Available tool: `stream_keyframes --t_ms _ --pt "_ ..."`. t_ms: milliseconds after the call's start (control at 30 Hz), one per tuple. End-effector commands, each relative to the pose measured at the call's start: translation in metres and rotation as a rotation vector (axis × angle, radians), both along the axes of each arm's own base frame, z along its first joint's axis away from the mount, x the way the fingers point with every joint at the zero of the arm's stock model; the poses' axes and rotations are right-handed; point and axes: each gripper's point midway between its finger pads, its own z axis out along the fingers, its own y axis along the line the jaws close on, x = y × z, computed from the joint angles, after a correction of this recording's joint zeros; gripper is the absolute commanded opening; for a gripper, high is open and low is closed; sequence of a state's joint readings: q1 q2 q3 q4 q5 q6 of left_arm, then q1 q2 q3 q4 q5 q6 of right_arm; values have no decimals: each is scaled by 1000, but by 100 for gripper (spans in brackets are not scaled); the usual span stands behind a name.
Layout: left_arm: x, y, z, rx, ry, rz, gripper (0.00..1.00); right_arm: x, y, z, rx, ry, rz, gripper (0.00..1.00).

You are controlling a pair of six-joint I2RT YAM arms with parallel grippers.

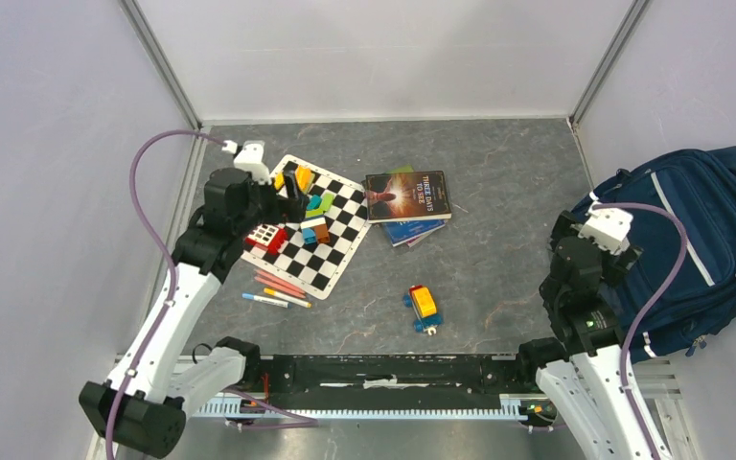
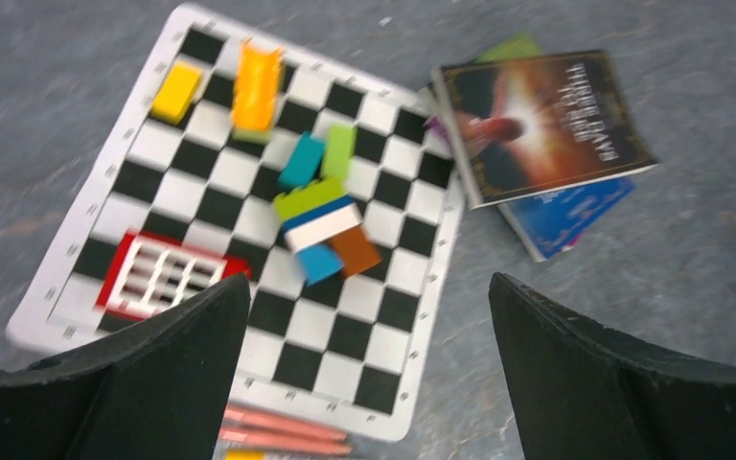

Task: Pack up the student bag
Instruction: Adjust the student bag at the center of the board.

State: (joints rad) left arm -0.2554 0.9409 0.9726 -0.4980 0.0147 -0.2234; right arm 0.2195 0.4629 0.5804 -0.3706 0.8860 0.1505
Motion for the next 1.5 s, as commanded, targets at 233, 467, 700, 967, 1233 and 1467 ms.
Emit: stream_keyframes --t_ms 233,467,700,967,1233,1467 --pt "42 -58 37 -83 -169 -187 100 -74 -60 81 -194 -28 -535 98" --pt "37 -39 27 -28 -192 -117 100 -74 -67 98 -220 -38 -555 98" --pt "35 -45 30 -59 -190 -137 100 -4 -54 119 -287 1 -313 98" --pt "31 -45 38 -66 -213 -146 100 55 -55 106 -245 32 -384 98" --pt "27 -48 39 -47 -226 -188 100 72 -80 76 -205 14 -556 98" --pt "28 -53 37 -59 -222 -210 100 73 -114 54 -192 -11 -640 98"
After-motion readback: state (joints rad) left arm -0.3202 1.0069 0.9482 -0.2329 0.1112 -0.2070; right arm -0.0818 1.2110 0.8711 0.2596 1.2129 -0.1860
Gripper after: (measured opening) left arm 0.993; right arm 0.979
